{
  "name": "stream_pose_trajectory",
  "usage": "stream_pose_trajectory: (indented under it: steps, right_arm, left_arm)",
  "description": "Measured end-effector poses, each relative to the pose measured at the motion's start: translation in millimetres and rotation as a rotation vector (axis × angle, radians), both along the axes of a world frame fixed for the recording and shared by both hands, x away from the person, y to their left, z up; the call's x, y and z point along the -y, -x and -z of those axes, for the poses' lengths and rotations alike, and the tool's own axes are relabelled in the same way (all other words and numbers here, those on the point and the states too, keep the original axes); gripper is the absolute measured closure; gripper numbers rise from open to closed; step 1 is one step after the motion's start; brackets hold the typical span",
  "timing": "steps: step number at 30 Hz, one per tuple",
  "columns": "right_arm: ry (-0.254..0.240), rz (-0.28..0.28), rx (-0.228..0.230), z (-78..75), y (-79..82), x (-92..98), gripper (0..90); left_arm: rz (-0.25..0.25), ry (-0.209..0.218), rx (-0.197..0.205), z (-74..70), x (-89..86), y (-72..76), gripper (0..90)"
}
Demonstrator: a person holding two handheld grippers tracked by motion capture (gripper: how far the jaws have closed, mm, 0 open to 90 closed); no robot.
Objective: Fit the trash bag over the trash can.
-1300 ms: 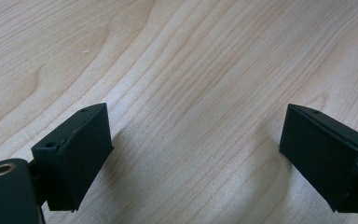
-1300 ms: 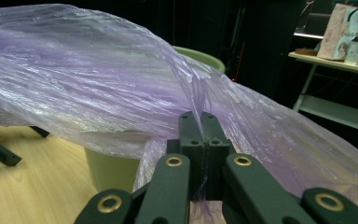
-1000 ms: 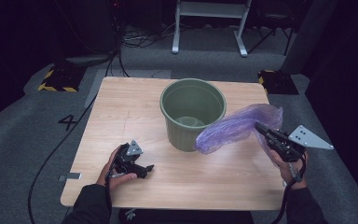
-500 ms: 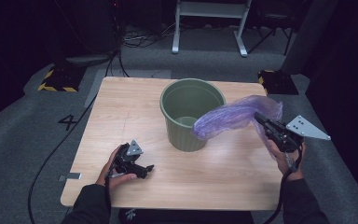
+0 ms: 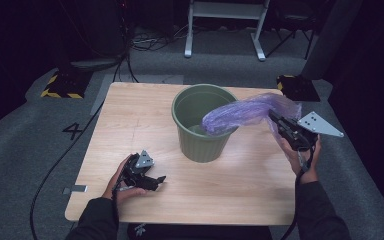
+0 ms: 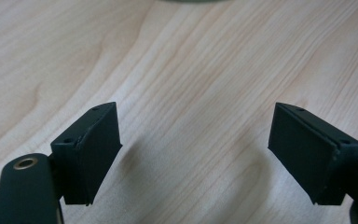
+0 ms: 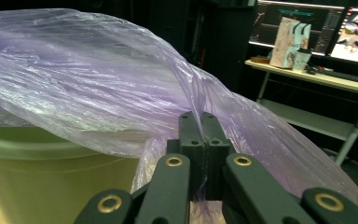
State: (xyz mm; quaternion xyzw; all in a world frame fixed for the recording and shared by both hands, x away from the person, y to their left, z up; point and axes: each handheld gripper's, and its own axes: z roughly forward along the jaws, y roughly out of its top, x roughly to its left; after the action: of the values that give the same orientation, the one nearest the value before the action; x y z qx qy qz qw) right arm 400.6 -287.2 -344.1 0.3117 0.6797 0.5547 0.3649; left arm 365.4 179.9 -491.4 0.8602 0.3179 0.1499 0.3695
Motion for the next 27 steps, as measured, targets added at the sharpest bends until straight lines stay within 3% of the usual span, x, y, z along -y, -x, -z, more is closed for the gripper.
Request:
stream_pose_trajectory:
  steps: [9, 15, 21, 25, 26, 27]
  right_arm:
    - [0.052, 0.059, -0.007, 4.1, -12.6, -10.4, 90.0]
    - [0.073, 0.076, -0.009, 5.7, -15.5, -12.4, 90.0]
    - [0.074, 0.081, -0.027, 4.8, -19.0, -11.5, 90.0]
    - [0.085, 0.08, -0.026, 3.7, -20.0, -13.8, 90.0]
    - [0.091, 0.081, -0.026, 3.5, -20.3, -15.0, 90.0]
    - [0.091, 0.081, -0.026, 3.5, -20.3, -15.0, 90.0]
  left_arm:
    - [-0.017, 0.077, 0.107, -32.8, -2.8, 10.2, 15.9]
    - [-0.005, 0.094, 0.151, -48.2, -2.8, 13.3, 16.0]
    - [0.005, 0.066, 0.17, -59.3, -5.8, 5.9, 16.3]
    - [-0.003, 0.118, 0.164, -67.3, -9.4, -3.4, 16.9]
    - [-0.002, 0.144, 0.18, -73.6, -9.3, -5.0, 17.1]
    - [-0.002, 0.144, 0.18, -73.6, -9.3, -5.0, 17.3]
